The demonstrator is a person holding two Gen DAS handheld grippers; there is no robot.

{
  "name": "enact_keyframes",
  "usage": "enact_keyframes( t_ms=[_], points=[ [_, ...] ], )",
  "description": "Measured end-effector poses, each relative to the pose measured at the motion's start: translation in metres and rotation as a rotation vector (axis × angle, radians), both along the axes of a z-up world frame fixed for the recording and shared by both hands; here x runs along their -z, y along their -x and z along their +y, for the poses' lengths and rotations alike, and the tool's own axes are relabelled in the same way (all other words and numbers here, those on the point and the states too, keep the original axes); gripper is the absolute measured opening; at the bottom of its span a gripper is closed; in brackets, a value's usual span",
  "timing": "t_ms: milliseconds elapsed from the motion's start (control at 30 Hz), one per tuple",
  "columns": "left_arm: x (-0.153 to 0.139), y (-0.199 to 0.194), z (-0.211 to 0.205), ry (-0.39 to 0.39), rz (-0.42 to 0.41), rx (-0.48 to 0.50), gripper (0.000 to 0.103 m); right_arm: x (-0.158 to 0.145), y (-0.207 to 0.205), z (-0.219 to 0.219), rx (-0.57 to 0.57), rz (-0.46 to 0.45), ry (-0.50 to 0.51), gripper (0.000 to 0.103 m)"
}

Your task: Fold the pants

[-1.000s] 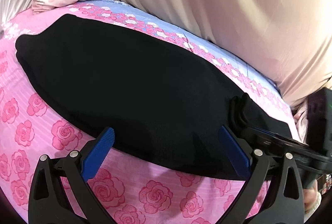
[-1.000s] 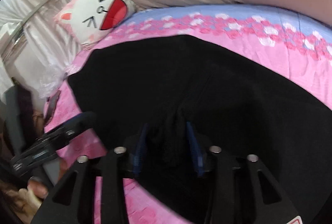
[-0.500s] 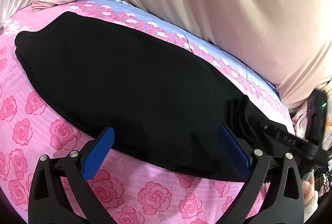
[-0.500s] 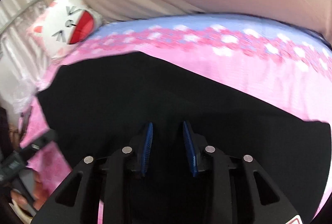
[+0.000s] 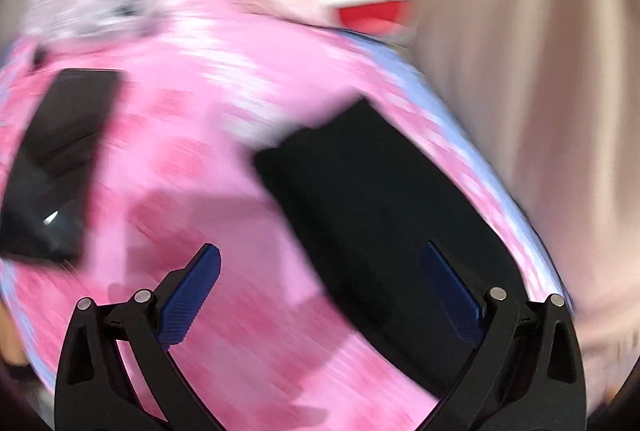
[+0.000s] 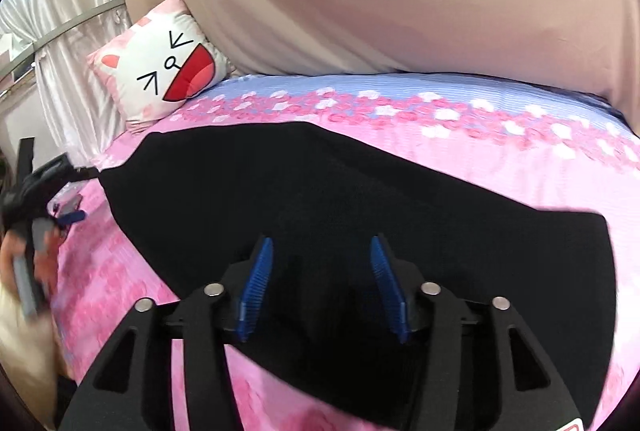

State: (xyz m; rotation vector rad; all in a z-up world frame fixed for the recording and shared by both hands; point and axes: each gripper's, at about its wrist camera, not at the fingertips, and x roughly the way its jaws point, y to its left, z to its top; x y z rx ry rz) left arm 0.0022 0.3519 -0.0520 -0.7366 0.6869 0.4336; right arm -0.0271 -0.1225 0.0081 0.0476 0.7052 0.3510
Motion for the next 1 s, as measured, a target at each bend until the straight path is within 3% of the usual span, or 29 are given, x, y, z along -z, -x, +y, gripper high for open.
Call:
enact_keyframes(
  t_ms=[67, 133, 233, 333, 400, 433, 500, 567, 700, 733, 767, 800, 900, 967, 1000],
  points=[
    [0.010, -0.010, 0.018, 0.054, 0.036, -0.013, 0.098, 0.000, 0.005, -0.014, 0.032, 0.014, -0.026, 0.053],
    [0.009, -0.019, 0.019, 0.020, 0.035, -0.018, 0.098, -0.005, 0.013, -0.035, 0.078, 0.019, -0.047, 0.055],
    [0.009, -0.031, 0.012, 0.031, 0.039, 0.020, 0.098, -0.013, 0.026, -0.083, 0.220, 0.012, -0.061, 0.070],
    [0.010, -0.038, 0.001, -0.021, 0.062, 0.029, 0.098, -0.010, 0.047, -0.152, 0.418, 0.066, -0.083, 0.077],
    [0.010, -0.044, -0.004, -0.069, 0.086, 0.028, 0.098, 0.004, 0.053, -0.183, 0.469, 0.139, -0.144, 0.077],
    [0.010, -0.047, -0.008, -0.085, 0.091, 0.032, 0.098, 0.010, 0.054, -0.192, 0.472, 0.169, -0.182, 0.078],
    [0.011, -0.056, -0.018, -0.119, 0.103, 0.051, 0.098, 0.028, 0.055, -0.206, 0.433, 0.229, -0.352, 0.078],
    [0.012, -0.063, -0.028, -0.141, 0.100, 0.085, 0.098, 0.034, 0.053, -0.202, 0.380, 0.234, -0.448, 0.078],
    [0.014, -0.073, -0.040, -0.210, 0.109, 0.061, 0.098, 0.039, 0.036, -0.176, 0.288, 0.226, -0.465, 0.078],
    [0.014, -0.074, -0.041, -0.216, 0.101, 0.054, 0.098, 0.040, 0.032, -0.170, 0.272, 0.229, -0.454, 0.066],
    [0.014, -0.077, -0.042, -0.214, 0.089, 0.051, 0.098, 0.040, 0.026, -0.162, 0.269, 0.234, -0.423, 0.033],
    [0.013, -0.079, -0.042, -0.208, 0.084, 0.061, 0.095, 0.039, 0.023, -0.160, 0.260, 0.235, -0.437, 0.029],
    [0.008, -0.081, -0.041, -0.162, 0.080, 0.087, 0.027, 0.024, 0.029, -0.173, 0.259, 0.190, -0.488, 0.019],
    [0.003, -0.077, -0.040, -0.098, 0.047, 0.122, 0.027, 0.004, 0.041, -0.190, 0.276, 0.122, -0.470, 0.017],
    [-0.002, -0.072, -0.043, -0.101, 0.037, 0.130, 0.027, -0.001, 0.045, -0.199, 0.272, 0.118, -0.479, 0.016]
  ],
)
